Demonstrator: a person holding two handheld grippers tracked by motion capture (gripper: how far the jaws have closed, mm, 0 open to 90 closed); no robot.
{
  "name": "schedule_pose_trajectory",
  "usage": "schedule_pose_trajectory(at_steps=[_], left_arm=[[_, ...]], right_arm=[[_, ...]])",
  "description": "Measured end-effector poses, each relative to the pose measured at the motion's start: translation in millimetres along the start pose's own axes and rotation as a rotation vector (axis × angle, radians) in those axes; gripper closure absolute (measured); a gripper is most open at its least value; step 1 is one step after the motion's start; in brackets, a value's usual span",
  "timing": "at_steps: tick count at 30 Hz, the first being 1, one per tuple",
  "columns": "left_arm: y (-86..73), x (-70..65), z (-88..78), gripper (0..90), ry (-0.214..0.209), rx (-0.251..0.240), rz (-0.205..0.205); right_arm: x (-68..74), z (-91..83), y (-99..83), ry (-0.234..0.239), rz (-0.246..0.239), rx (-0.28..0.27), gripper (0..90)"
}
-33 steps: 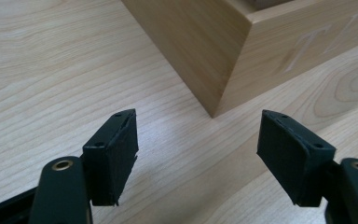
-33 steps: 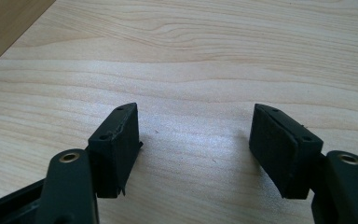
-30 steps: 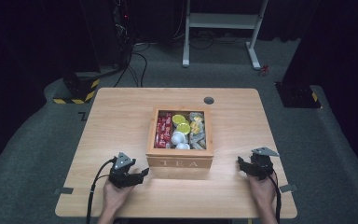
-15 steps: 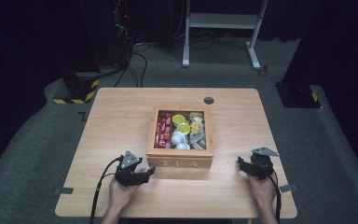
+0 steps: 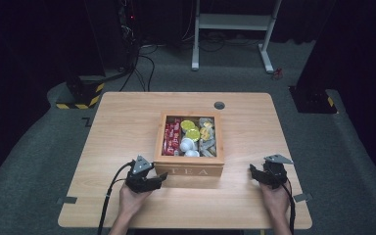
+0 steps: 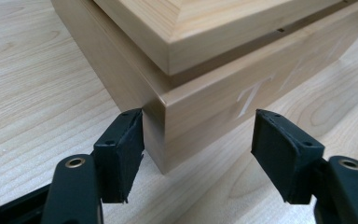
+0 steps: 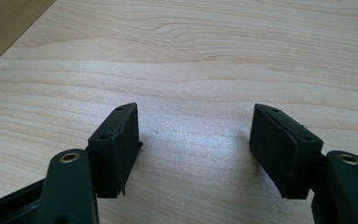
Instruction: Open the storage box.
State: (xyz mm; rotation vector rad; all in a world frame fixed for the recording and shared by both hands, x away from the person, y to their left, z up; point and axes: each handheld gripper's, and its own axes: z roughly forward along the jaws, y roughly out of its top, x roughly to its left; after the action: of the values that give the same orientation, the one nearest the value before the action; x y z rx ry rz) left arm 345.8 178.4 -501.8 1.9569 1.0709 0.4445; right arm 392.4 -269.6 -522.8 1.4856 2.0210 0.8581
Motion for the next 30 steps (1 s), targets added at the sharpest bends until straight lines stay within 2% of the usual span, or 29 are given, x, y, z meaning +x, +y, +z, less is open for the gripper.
schedule_pose_trajectory(at_steps=[12,22,25,27,30], left_arm=[[3.4,1.2,1.1,37.6,0.019,-0.013,-0.022],[9.8,1.6,-0.6,39.2,0.035,-0.012,0.001],[10.8,1.7,-3.6,39.7,0.03,-0.03,-0.006],[12.2,0.0,-5.2,40.4,0.043,-0.034,0.014],[13.6,1.4,-7.4,40.5,0.03,-0.043,0.005]], right_arm=[[0.0,0.0,0.0,0.0,0.0,0.0,33.4],[0.0,0.0,0.0,0.0,0.0,0.0,33.4],[0.0,0.0,0.0,0.0,0.0,0.0,33.4],[0.0,0.0,0.0,0.0,0.0,0.0,33.4],[0.0,0.0,0.0,0.0,0.0,0.0,33.4]])
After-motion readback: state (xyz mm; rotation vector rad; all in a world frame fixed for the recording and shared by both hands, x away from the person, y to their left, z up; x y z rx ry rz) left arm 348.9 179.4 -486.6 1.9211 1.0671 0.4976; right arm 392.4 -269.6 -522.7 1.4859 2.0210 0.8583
